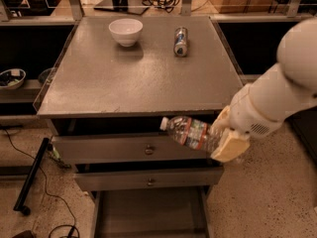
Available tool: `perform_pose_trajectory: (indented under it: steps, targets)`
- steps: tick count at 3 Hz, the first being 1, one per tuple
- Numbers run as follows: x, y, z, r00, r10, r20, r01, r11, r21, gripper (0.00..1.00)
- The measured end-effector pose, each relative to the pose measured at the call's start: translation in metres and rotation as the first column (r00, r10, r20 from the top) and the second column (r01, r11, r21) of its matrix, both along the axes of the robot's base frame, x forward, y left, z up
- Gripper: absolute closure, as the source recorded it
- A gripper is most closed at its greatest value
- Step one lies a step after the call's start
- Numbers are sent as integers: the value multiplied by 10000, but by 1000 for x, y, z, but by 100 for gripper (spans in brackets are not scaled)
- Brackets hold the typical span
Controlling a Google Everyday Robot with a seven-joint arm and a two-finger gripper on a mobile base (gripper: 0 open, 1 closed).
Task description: Place water bottle into bottom drawer
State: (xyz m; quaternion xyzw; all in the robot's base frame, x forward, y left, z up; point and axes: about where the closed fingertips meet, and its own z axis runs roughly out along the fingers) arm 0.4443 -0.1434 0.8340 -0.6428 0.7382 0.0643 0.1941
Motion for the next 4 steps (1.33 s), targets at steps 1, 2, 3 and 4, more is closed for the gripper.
perform_pose_trajectory:
  steps: [1, 2, 3, 4]
  targets:
    - [-7, 6, -33, 9987, -11, -514, 8, 10000, -58, 100]
    - [-17, 18, -69, 9906, 201, -1352, -210, 9998, -56, 100]
    - [-17, 18, -72, 9900, 175, -1399, -187, 9998, -68, 100]
    - [-18, 19, -86, 9870, 62, -1609, -83, 9999, -126, 100]
